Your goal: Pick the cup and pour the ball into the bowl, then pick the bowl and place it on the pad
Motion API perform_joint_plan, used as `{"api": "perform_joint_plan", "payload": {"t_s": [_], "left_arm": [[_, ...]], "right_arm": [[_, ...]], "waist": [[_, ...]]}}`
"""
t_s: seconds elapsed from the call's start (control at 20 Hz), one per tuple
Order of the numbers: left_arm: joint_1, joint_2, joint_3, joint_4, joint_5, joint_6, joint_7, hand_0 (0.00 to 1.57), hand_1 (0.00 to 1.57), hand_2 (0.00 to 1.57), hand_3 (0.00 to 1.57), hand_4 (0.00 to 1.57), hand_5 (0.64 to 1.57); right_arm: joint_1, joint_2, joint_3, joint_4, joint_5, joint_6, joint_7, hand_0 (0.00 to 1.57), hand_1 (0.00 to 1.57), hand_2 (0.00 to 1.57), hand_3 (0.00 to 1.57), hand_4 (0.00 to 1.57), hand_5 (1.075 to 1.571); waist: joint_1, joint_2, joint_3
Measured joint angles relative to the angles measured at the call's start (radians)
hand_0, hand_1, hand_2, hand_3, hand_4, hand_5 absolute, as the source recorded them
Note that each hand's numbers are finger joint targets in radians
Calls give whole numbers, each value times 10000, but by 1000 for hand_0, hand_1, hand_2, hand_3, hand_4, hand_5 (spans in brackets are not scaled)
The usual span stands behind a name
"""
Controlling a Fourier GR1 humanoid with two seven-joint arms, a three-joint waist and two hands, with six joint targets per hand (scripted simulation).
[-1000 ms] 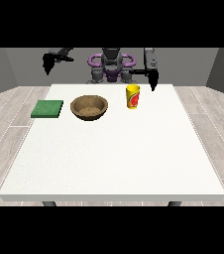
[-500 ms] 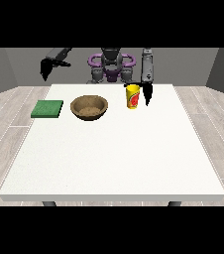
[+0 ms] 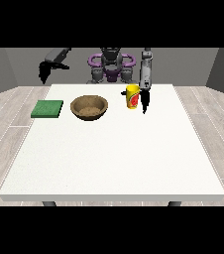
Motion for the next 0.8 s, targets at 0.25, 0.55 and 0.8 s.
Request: {"api": "perform_joint_plan", "payload": {"t_s": [0.25, 0.55, 0.8], "left_arm": [[-16, -12, -325, 395, -362, 1142, -642, 1286, 1286, 1571, 1571, 1403, 1268], [363, 23, -560, 6, -1087, 2683, -1088, 1327, 1327, 1571, 1571, 1500, 1241], [384, 62, -1157, 255, -1721, 3168, 60, 1353, 1353, 1571, 1571, 1551, 1306]], "right_arm": [[-257, -45, 50, 133, 115, -38, 49, 0, 0, 0, 0, 0, 1570], [-344, -426, -203, 137, -86, 291, -39, 0, 0, 0, 0, 0, 1570], [-144, -646, -421, 595, -256, 351, 581, 0, 0, 0, 0, 0, 1570]], "waist": [[-185, 3, 106], [-528, 132, 232], [-247, -963, 87]]}}
